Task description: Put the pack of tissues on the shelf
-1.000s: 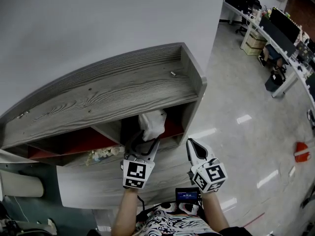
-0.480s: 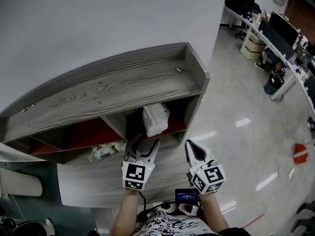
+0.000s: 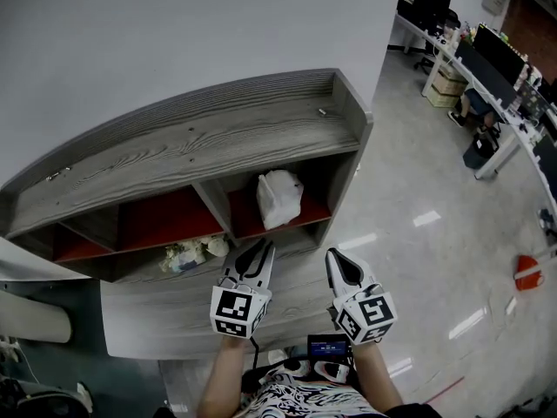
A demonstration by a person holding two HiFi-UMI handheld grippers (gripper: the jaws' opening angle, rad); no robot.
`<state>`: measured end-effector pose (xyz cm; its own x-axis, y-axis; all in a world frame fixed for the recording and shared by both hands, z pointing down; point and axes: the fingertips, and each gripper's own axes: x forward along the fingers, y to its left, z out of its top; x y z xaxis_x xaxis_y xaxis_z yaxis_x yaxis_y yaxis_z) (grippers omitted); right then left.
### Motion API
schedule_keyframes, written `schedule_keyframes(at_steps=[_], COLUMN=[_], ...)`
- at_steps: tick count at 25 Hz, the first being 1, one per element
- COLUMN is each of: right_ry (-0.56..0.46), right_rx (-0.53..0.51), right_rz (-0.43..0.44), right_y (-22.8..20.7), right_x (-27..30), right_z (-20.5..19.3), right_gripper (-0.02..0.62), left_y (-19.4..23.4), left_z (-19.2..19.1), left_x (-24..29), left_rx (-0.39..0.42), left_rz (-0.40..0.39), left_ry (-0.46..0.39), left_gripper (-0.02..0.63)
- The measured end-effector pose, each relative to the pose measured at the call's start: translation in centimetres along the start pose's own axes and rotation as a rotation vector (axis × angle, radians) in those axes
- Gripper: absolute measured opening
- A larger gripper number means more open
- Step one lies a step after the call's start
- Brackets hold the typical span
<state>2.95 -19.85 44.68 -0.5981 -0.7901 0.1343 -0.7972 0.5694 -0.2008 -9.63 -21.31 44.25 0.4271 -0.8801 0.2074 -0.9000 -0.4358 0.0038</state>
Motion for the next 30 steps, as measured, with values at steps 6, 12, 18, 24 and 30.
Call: schedule_keyframes(at_steps=[6,12,18,24,30], right_ry=[-0.012,-0.015,-0.028,-0.038,-0.044], right_rx=[-0.016,-0.028,-0.056,-0.072,-0.082], right_rz=[-0.009,-0.024,-0.042,-0.053,-0.052], right_y=[1.2,2.4,3.1,4.3,5.4], right_x=[-1.7,-3.7,-5.0,-6.0,-6.2], right_z=[0.0,-0.4,-0.3,-0.3,-0.4], right_gripper=[0.002,0.002,0.002,0.003,0.003], left_y=[-0.9,-2.2,-3.0,-3.7,-3.8], left_z=[-0.4,-1.1,-1.1,-1.5,-1.5], left_x=[-1.9,-3.9,-6.2,-7.7,-8.8], left_rx=[-0.056,-0.125,-0.162,-0.206,-0.212], left_rz=[-0.019,-0.062,-0.080,-0.099,-0.095], left_ry=[0.008,0.004,-0.033,-0.043,-0.053], left_gripper=[0.015,0.008,0.008,0.006,0.006])
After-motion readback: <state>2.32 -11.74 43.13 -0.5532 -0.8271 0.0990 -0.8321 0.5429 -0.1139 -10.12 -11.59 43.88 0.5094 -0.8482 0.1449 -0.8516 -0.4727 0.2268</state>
